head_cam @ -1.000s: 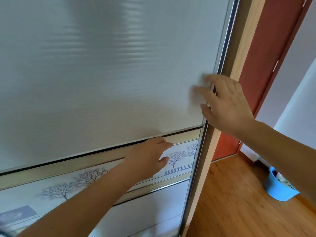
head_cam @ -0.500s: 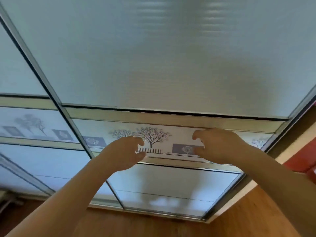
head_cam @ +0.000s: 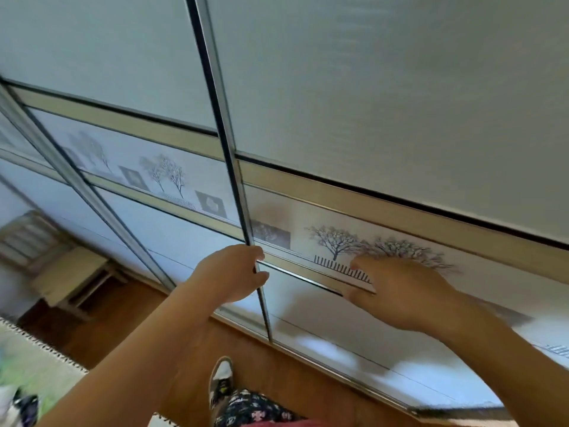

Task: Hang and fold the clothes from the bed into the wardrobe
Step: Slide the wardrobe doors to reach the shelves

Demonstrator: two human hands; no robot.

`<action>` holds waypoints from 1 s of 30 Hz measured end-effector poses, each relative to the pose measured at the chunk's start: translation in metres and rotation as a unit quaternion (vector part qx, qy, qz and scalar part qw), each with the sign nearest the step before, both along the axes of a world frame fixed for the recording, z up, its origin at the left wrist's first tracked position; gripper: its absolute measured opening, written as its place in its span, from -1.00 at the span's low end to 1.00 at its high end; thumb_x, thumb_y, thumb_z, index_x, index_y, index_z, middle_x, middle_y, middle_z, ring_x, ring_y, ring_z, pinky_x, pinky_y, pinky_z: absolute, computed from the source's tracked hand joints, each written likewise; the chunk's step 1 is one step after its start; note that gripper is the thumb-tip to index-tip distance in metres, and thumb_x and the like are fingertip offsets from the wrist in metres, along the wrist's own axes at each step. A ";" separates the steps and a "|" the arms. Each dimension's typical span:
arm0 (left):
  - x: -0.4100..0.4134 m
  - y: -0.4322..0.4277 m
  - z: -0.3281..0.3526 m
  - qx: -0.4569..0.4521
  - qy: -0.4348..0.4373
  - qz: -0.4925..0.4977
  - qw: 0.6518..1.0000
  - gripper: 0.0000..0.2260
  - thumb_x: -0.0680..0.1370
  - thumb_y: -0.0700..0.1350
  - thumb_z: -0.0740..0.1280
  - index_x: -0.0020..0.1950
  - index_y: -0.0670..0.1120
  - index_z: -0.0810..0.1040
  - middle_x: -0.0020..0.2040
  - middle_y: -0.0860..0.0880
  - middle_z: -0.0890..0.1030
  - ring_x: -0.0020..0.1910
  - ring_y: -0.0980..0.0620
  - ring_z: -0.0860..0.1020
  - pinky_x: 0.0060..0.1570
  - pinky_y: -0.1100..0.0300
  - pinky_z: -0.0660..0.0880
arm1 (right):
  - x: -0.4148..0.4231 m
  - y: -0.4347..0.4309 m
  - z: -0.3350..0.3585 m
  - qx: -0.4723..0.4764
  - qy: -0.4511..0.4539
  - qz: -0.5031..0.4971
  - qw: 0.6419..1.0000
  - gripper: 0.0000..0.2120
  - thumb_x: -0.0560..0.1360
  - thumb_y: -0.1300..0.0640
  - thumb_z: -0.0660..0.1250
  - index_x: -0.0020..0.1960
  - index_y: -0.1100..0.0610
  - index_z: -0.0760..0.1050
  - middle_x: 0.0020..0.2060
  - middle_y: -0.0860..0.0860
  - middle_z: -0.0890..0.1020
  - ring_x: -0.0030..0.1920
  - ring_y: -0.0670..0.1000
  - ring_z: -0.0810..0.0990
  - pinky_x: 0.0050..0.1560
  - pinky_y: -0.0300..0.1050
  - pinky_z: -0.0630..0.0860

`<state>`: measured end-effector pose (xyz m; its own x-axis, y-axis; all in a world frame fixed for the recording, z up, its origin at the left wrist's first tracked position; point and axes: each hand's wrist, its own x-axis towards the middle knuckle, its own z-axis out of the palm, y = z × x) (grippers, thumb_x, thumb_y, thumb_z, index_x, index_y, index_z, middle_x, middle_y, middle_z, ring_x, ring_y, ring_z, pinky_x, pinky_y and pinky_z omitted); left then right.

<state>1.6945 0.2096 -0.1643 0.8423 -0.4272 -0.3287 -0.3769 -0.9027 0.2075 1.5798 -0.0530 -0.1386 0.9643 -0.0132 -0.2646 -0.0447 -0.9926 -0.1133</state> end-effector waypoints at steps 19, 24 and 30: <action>0.205 0.163 -0.021 0.017 0.036 -0.192 0.981 -0.59 0.60 0.17 0.23 0.41 0.06 0.42 0.28 0.02 0.53 0.23 -0.02 0.53 0.20 -0.02 0.51 | 0.138 0.236 -0.041 0.027 0.049 -0.201 0.978 -0.48 0.54 -0.39 0.13 0.40 -0.16 0.31 0.04 -0.11 0.58 0.08 0.03 0.59 0.02 0.03 0.57; 0.212 0.192 -0.012 0.000 0.009 -0.192 0.981 -0.58 0.61 0.18 0.22 0.44 0.08 0.38 0.31 0.04 0.50 0.26 0.00 0.52 0.21 -0.02 0.51 | 0.155 0.263 -0.030 0.033 0.025 -0.196 0.980 -0.48 0.55 -0.36 0.15 0.42 -0.14 0.29 0.13 -0.10 0.59 0.13 0.03 0.59 0.06 0.02 0.57; 0.218 0.221 0.021 -0.102 -0.142 -0.178 0.968 -0.59 0.61 0.11 0.26 0.45 0.06 0.40 0.31 0.03 0.49 0.28 -0.03 0.44 0.10 -0.02 0.56 | 0.180 0.290 0.010 -0.012 -0.071 -0.185 0.980 -0.50 0.58 -0.31 0.15 0.40 -0.07 0.34 0.05 -0.05 0.63 0.04 0.04 0.63 0.04 0.03 0.60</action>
<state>1.9120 0.4304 -0.1434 0.6740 -0.7386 0.0160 -0.7245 -0.6567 0.2094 1.7594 0.2375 -0.1288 0.9196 -0.3729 -0.1234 -0.3869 -0.9142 -0.1209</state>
